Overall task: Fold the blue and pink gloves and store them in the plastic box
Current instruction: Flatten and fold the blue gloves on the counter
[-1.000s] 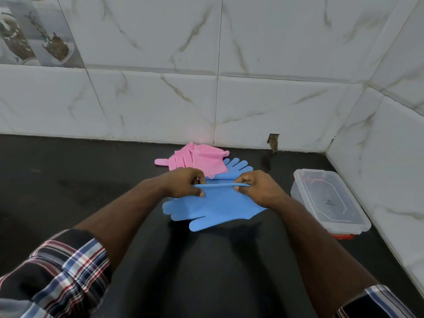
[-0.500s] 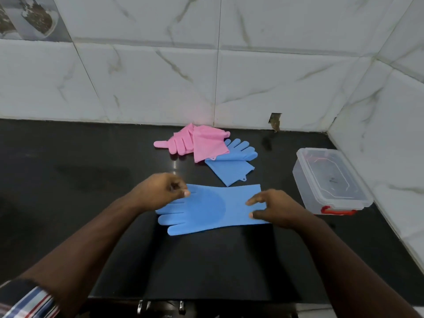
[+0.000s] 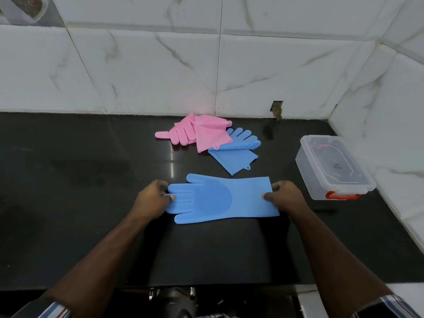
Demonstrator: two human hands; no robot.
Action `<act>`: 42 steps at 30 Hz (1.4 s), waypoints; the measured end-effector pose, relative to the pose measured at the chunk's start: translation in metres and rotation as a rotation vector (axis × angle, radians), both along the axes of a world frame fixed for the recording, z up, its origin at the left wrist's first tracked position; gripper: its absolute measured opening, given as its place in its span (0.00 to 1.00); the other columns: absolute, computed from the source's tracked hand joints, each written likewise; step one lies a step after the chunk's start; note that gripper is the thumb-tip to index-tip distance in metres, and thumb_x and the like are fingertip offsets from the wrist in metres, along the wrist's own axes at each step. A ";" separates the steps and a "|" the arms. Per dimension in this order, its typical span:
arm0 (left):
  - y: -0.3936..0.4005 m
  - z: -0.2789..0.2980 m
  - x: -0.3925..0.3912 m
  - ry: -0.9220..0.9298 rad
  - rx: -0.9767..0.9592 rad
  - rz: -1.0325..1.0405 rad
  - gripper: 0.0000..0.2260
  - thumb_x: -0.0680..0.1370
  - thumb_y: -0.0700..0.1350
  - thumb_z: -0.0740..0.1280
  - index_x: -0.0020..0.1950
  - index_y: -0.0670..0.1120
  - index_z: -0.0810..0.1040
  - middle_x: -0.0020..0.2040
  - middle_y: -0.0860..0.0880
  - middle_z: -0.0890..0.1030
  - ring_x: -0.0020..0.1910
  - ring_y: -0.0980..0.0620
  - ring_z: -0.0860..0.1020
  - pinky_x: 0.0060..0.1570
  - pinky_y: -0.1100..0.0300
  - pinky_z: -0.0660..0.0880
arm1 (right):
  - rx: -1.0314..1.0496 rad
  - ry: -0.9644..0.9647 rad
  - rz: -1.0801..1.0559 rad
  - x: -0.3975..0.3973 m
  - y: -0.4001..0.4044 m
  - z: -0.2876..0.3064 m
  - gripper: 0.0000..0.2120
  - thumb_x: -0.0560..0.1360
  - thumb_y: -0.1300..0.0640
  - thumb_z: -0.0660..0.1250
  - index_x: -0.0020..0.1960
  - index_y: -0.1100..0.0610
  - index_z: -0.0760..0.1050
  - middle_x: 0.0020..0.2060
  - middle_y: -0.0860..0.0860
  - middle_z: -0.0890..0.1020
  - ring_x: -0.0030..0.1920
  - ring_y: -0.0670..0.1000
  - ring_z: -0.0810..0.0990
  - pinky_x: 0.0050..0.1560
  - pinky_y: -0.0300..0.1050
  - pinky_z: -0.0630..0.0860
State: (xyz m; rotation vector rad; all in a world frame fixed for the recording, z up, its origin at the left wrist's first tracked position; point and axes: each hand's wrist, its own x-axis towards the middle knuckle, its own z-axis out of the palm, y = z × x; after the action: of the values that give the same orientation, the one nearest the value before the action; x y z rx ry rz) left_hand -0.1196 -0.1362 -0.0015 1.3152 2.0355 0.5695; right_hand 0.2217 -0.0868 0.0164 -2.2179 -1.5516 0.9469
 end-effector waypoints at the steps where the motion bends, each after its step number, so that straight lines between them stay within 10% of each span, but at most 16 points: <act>1: -0.001 0.000 -0.002 -0.072 0.001 0.031 0.13 0.76 0.44 0.70 0.61 0.48 0.77 0.47 0.50 0.81 0.49 0.49 0.81 0.53 0.50 0.79 | 0.013 0.047 -0.023 -0.001 -0.002 -0.002 0.13 0.72 0.55 0.74 0.54 0.59 0.78 0.52 0.55 0.82 0.49 0.52 0.80 0.52 0.50 0.77; 10: -0.020 0.012 -0.020 -0.548 -0.088 0.125 0.09 0.78 0.34 0.68 0.57 0.42 0.78 0.45 0.42 0.82 0.41 0.49 0.80 0.38 0.56 0.80 | 0.095 0.344 -0.169 0.015 -0.034 -0.001 0.19 0.73 0.61 0.74 0.62 0.56 0.76 0.50 0.53 0.81 0.50 0.53 0.80 0.55 0.54 0.79; 20: -0.031 -0.002 -0.015 0.149 0.129 -0.378 0.21 0.71 0.58 0.69 0.63 0.59 0.75 0.62 0.57 0.74 0.64 0.52 0.71 0.62 0.55 0.69 | 0.185 -0.056 0.196 -0.013 -0.056 -0.005 0.23 0.72 0.52 0.76 0.65 0.49 0.77 0.57 0.48 0.79 0.50 0.47 0.78 0.53 0.42 0.74; 24: -0.038 0.003 0.006 0.361 0.007 -0.489 0.24 0.74 0.59 0.68 0.70 0.62 0.68 0.68 0.60 0.67 0.67 0.51 0.63 0.64 0.50 0.63 | 0.079 -0.127 0.382 -0.027 -0.060 -0.011 0.28 0.69 0.51 0.78 0.68 0.46 0.75 0.67 0.49 0.73 0.65 0.52 0.74 0.67 0.49 0.71; 35: -0.012 0.011 0.028 0.271 0.209 -0.357 0.07 0.77 0.55 0.68 0.55 0.59 0.77 0.52 0.63 0.76 0.60 0.52 0.71 0.56 0.52 0.66 | 0.158 -0.059 0.253 -0.018 -0.039 -0.005 0.15 0.74 0.51 0.72 0.60 0.52 0.80 0.49 0.46 0.83 0.51 0.47 0.80 0.53 0.40 0.72; 42: 0.047 0.009 0.095 0.343 0.217 -0.499 0.13 0.79 0.53 0.66 0.63 0.54 0.78 0.61 0.53 0.79 0.63 0.47 0.74 0.63 0.48 0.71 | 0.141 0.007 0.268 -0.025 0.000 0.006 0.11 0.76 0.54 0.70 0.57 0.55 0.80 0.47 0.48 0.84 0.49 0.47 0.81 0.52 0.41 0.74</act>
State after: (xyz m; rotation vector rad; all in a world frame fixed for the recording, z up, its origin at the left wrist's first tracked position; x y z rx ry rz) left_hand -0.0250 -0.0892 0.0073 2.0862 1.8236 0.3551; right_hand 0.1971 -0.0867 0.0227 -1.9432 -1.8845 0.8823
